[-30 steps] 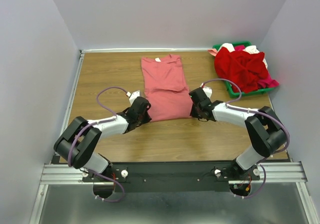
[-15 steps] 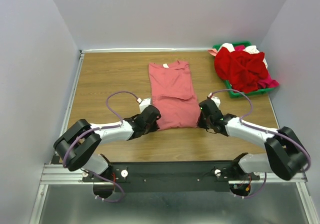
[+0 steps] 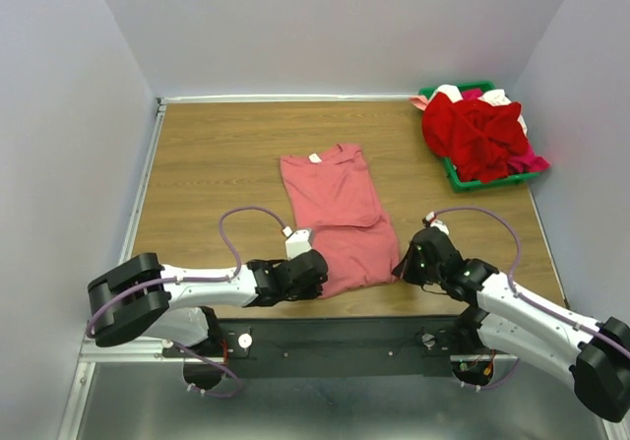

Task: Fold and stack the t-shirts
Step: Fold the tshirt

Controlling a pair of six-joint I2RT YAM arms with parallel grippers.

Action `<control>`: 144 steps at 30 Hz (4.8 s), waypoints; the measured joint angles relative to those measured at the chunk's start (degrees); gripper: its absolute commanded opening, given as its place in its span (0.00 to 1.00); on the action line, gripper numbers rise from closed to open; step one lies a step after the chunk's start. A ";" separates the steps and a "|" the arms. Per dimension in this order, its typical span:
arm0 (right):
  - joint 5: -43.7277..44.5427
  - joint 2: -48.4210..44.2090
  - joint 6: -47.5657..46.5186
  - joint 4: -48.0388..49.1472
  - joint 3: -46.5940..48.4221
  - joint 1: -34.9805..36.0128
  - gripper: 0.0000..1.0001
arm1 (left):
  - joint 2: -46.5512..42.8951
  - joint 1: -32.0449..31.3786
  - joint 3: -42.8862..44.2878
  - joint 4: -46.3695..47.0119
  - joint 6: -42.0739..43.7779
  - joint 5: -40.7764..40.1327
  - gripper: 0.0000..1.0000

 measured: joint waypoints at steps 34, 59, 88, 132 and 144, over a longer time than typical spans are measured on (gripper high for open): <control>3.87 -12.57 -5.31 -16.35 26.80 0.33 0.00 | -23.08 -5.29 11.54 -10.36 8.20 0.07 0.00; 11.15 -2.69 -6.64 -16.37 31.50 0.57 0.00 | -23.58 4.15 11.19 -8.24 8.31 -0.46 0.00; 20.94 23.37 -10.21 -9.99 45.68 0.52 0.01 | -16.09 28.13 8.72 2.49 20.50 12.61 0.00; 16.13 60.92 -16.13 -4.35 68.19 -11.54 1.00 | 21.73 43.60 32.26 5.07 28.17 13.42 0.97; 4.59 42.77 -16.79 -2.05 54.05 -12.50 1.00 | 8.09 41.79 25.05 6.01 27.87 14.43 0.98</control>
